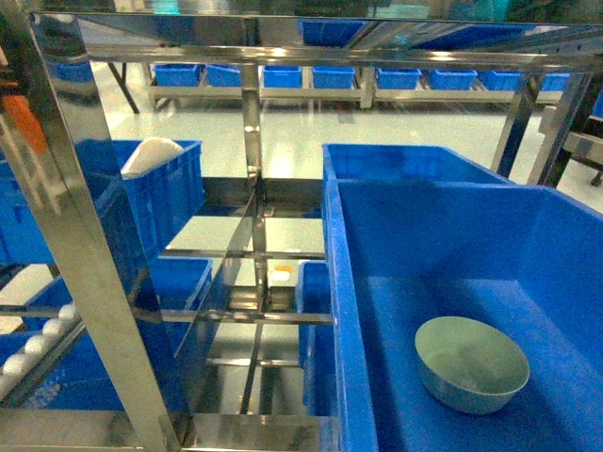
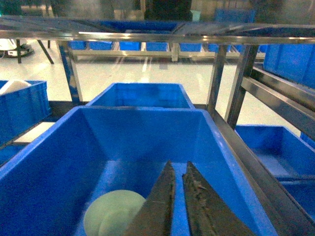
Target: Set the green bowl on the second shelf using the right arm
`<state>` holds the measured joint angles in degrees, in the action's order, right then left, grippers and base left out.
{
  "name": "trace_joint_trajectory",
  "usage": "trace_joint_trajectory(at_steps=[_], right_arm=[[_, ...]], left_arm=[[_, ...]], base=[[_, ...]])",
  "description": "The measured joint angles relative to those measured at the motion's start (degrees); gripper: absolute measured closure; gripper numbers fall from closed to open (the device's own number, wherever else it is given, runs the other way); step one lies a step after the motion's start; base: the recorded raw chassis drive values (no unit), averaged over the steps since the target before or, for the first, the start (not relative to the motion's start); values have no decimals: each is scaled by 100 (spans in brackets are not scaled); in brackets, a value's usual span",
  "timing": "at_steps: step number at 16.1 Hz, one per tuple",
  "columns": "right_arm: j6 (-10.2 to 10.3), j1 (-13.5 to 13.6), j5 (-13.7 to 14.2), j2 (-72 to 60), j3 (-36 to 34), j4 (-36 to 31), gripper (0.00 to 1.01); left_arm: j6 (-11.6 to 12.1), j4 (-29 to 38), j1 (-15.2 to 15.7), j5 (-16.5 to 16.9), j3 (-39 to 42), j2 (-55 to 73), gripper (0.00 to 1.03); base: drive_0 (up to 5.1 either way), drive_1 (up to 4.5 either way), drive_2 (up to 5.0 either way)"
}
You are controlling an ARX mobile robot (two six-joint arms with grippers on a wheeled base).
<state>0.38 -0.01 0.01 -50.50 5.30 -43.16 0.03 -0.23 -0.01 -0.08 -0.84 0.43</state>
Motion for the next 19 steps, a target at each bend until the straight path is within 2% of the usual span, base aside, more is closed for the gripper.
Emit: trace_joint_trajectory(at_steps=[1,2,3,5,8,15,19], right_arm=[[-15,0,0,195,-59,105,99],[-13,0,0,457,-101,199,99],[-13,0,0,570,-243,-50,99],[-24,0,-4,916,-455,509,99],[-22,0,-2,1600,-457,892,99],[-22,0,-2,2948,-459,2232,99],[-22,0,-2,3456,-459,2726,99]], left_arm=[[0,0,0,2,0,0,5],[0,0,0,2,-2,0,5],[0,0,0,0,0,0,5],[0,-4,0,2,0,0,5],[0,0,0,0,0,0,5],[0,0,0,2,0,0,5],[0,0,0,0,0,0,5]], base=[[0,0,0],[0,0,0],[0,0,0],[0,0,0],[0,0,0],[0,0,0],[0,0,0]])
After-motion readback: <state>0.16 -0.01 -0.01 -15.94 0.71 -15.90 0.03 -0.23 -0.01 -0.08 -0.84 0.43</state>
